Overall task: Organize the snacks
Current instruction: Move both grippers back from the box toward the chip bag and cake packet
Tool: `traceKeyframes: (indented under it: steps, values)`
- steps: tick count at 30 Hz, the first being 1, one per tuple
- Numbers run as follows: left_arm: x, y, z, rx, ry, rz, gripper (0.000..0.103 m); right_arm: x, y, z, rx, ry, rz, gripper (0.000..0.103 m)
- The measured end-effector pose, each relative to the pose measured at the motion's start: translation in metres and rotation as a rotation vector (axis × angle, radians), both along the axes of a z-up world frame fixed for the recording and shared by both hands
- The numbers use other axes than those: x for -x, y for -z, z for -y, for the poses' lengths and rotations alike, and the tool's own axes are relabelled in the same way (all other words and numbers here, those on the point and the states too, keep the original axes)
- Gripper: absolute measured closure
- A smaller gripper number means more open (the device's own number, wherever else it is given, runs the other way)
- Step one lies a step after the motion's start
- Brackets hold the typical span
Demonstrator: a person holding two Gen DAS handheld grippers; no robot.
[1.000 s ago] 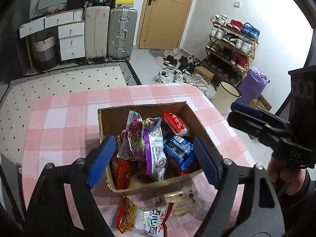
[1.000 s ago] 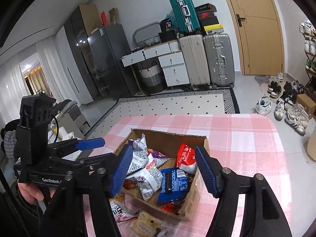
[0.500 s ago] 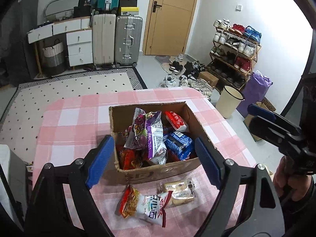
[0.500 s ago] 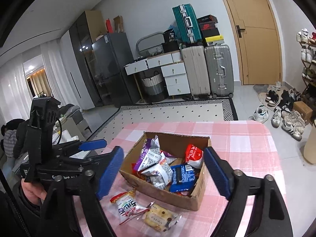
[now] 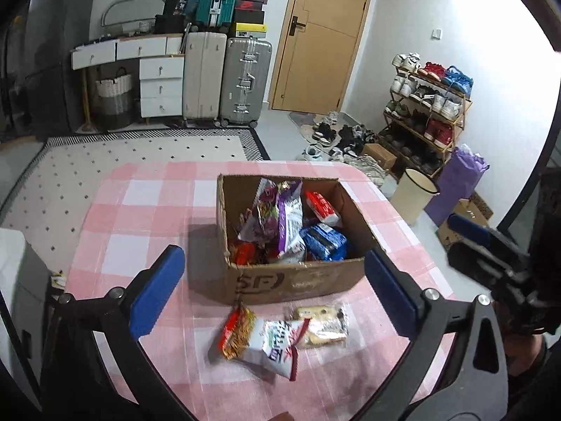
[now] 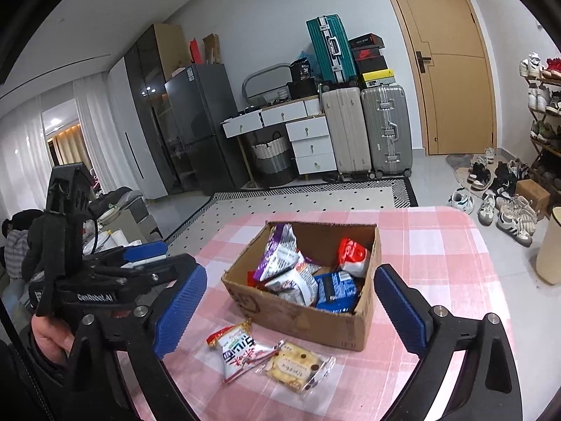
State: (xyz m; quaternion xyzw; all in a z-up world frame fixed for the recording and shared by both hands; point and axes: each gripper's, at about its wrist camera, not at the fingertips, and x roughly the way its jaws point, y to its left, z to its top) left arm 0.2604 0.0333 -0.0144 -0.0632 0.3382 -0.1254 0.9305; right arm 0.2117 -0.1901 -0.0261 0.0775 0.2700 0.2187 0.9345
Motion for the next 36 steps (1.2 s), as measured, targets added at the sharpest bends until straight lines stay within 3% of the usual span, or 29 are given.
traceKeyframes:
  steps: [12,23,36]
  values:
    - [0.023,0.042,-0.020,0.026,-0.064,-0.055,0.001,0.007,0.058,-0.007,0.000,0.001,-0.100,0.002]
    - [0.030,0.123,-0.022,0.062,-0.055,-0.202,0.001,0.012,0.110,-0.015,0.044,0.001,-0.177,0.002]
    - [0.000,0.161,-0.023,0.118,-0.040,-0.262,0.001,0.014,0.127,-0.011,0.028,0.000,-0.210,0.002]
